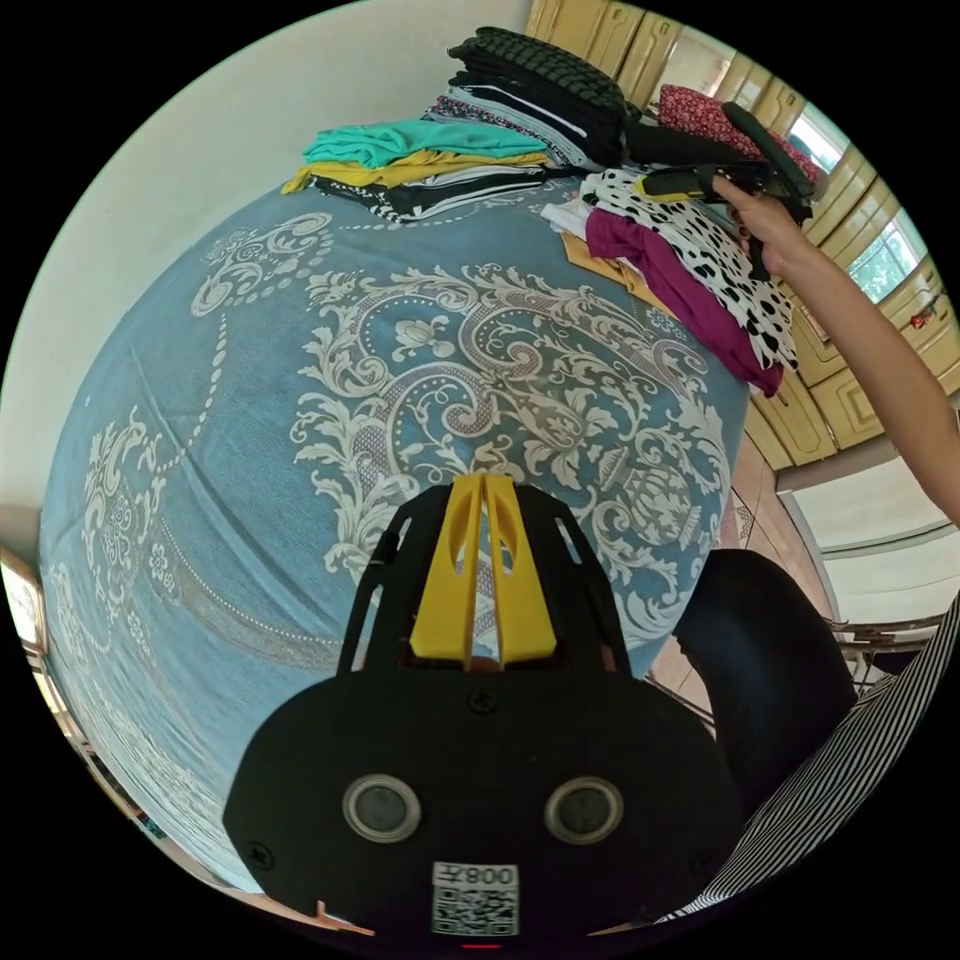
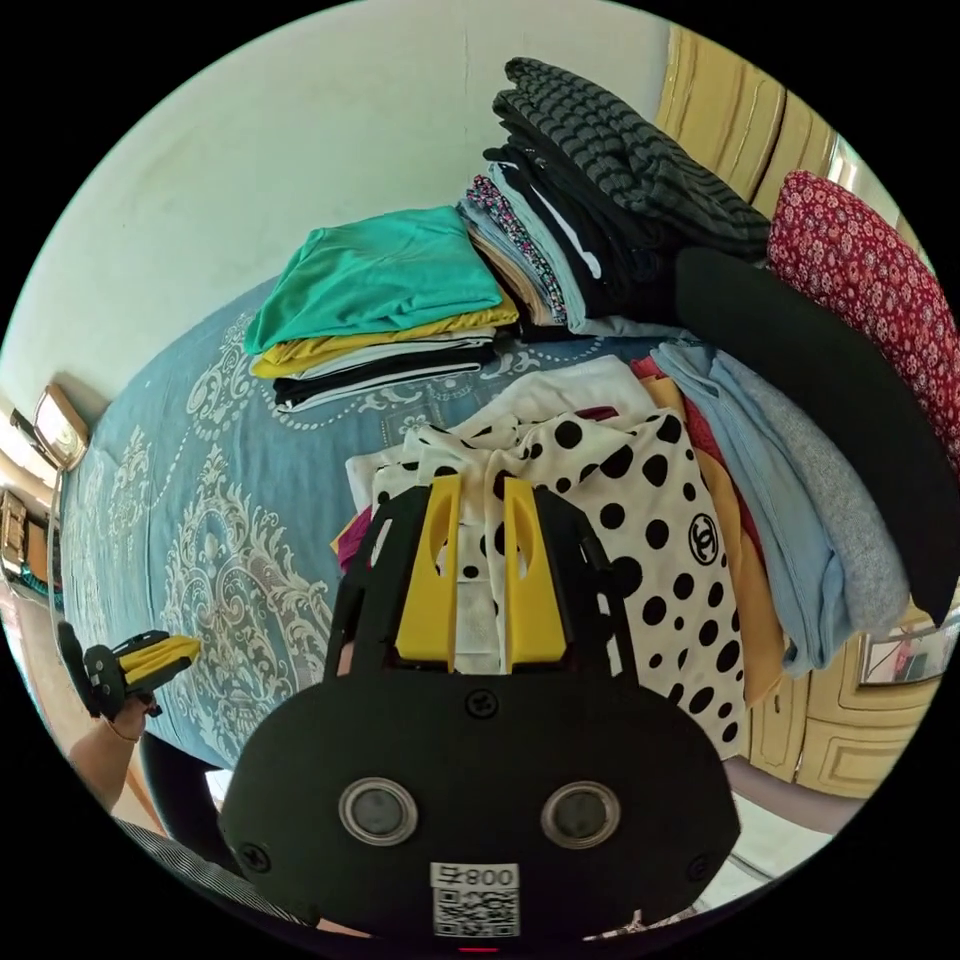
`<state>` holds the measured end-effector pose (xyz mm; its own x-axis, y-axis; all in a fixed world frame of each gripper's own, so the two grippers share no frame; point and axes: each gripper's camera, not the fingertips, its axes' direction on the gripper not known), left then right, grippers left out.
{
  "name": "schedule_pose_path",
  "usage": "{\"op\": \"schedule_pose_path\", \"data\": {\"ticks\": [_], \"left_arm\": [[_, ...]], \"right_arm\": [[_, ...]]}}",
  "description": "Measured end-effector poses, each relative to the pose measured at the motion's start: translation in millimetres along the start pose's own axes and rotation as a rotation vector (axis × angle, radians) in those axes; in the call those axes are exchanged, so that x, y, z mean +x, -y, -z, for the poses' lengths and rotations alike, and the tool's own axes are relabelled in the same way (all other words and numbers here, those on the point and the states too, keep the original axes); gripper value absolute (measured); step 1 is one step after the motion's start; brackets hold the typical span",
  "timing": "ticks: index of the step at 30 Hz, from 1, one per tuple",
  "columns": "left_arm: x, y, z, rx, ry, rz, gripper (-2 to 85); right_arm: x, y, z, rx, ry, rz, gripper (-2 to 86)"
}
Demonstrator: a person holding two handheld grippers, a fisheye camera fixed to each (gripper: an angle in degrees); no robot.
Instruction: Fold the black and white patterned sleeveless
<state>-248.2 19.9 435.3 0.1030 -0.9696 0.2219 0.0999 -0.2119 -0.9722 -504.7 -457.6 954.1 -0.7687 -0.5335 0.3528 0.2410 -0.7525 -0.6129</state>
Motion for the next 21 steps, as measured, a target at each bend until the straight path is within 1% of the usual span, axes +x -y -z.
{"op": "schedule_pose_path", "data": {"ticks": [3,8,10,11,15,21], "left_arm": [[2.9,-29.3,-5.6,0.008,0.01,0.018,0.2],[-0.4,-81.5,-16.1,0.024,-0.007,0.073,0.2],[-3.9,-114.0,-8.5,0.107,-0.119,0.093,0.3],[-4.2,-123.0,-4.7,0.136,-0.137,0.097,0.3],[-0.4,-188.3,17.1,0.262,-0.218,0.094,0.4],[10.4,-286.5,40.1,0.375,-0.31,0.038,0.6]], "right_arm": [[21.6,30.3,7.1,0.003,0.023,-0.046,4.5],[51.2,62.9,55.7,0.07,0.068,-0.059,2.3],[69.8,72.1,95.4,0.119,0.109,-0.054,1.8],[75.5,73.5,107.5,0.137,0.125,-0.055,1.7],[117.9,80.7,203.8,0.27,0.266,-0.058,1.3],[156.0,104.9,360.0,0.452,0.525,0.084,1.1]]}}
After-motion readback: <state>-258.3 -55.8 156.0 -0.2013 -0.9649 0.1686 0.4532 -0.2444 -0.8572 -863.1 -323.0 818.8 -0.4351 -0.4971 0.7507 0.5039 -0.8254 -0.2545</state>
